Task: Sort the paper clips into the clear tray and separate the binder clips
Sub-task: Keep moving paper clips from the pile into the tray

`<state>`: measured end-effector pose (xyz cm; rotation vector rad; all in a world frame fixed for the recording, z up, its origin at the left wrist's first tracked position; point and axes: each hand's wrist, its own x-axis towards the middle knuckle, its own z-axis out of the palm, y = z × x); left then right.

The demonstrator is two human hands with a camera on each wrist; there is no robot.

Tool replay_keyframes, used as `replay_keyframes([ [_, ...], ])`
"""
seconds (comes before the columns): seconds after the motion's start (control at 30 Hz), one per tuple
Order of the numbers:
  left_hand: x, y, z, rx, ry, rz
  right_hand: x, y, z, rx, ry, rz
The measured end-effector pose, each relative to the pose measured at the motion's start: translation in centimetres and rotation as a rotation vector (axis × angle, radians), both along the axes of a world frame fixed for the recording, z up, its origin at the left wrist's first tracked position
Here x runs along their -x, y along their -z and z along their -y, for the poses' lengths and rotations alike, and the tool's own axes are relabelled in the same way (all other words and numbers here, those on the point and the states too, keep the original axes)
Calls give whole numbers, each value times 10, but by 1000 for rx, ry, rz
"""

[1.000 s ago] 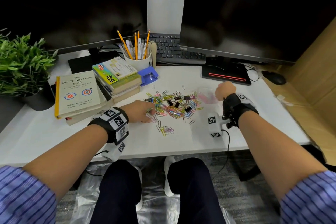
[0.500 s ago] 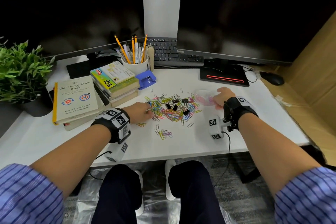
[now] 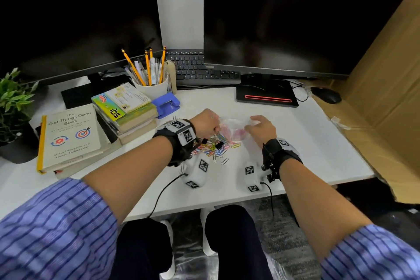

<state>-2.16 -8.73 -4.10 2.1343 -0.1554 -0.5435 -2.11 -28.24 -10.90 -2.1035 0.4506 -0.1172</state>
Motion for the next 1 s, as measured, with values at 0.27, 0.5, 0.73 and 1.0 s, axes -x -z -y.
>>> replay_keyframes([
  [0.27,-22,1,42,64,-80,-135,3,0,-2,47,-103,54],
  [0.5,-33,3,60,86,37,-187,6,6,2,-95,-1,176],
  [0.73,-36,9,79,-297,193,246,7,5,2,-124,14,216],
  [1.0,-33,17,79,-250,199,350,3,10,1,-69,6,174],
])
